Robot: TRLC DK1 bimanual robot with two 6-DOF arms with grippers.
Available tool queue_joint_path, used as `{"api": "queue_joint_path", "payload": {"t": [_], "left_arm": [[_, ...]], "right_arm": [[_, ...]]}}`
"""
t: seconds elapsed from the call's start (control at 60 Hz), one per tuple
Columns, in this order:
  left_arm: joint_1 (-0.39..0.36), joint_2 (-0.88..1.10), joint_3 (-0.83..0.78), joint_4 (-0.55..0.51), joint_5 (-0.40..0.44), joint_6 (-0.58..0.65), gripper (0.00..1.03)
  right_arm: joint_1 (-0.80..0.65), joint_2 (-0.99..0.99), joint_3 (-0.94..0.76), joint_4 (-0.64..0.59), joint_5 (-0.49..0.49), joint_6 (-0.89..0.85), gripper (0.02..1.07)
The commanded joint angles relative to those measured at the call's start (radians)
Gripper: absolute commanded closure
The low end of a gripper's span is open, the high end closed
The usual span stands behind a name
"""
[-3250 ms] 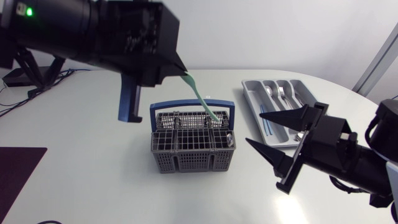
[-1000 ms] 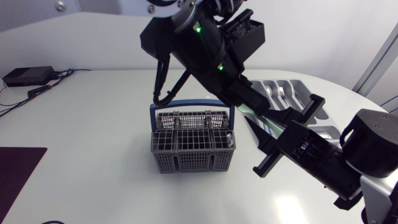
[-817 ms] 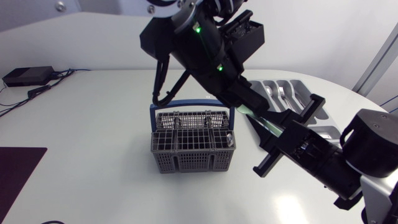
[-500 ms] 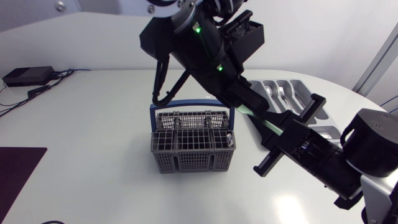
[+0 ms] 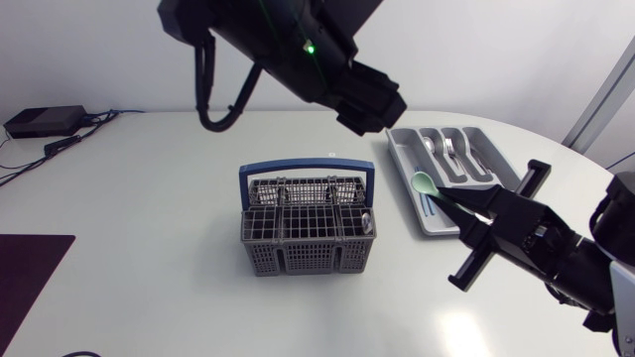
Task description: Unload the cutlery basket into the drawer organizer.
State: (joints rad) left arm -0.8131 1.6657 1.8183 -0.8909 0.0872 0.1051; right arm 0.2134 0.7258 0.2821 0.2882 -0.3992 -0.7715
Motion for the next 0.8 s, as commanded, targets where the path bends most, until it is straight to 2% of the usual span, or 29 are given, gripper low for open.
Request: {"api": "queue_joint_path", "payload": {"t": [0.0, 0.067, 0.3, 0.383, 0.567, 0.783], "left_arm": [[0.019, -0.020, -0.059, 0.000, 0.055, 0.004, 0.25], [0.022, -0.017, -0.102, 0.000, 0.091, 0.004, 0.30], [0.009, 0.039, -0.232, 0.038, 0.151, -0.008, 0.30], [0.002, 0.060, -0.257, 0.064, 0.164, -0.028, 0.31], [-0.004, 0.111, -0.286, 0.112, 0.169, -0.071, 0.34], [-0.004, 0.154, -0.326, 0.175, 0.164, -0.100, 0.34]], "right_arm": [[-0.105, -0.008, 0.011, -0.035, -0.082, -0.008, 1.02], [-0.198, 0.007, 0.029, -0.055, -0.161, -0.011, 1.02], [-0.450, 0.123, 0.089, -0.098, -0.363, -0.092, 1.02], [-0.513, 0.165, 0.126, -0.172, -0.421, -0.167, 1.02], [-0.632, 0.307, 0.262, -0.448, -0.537, -0.396, 1.02], [-0.743, 0.477, 0.416, -0.597, -0.593, -0.535, 1.02]]}}
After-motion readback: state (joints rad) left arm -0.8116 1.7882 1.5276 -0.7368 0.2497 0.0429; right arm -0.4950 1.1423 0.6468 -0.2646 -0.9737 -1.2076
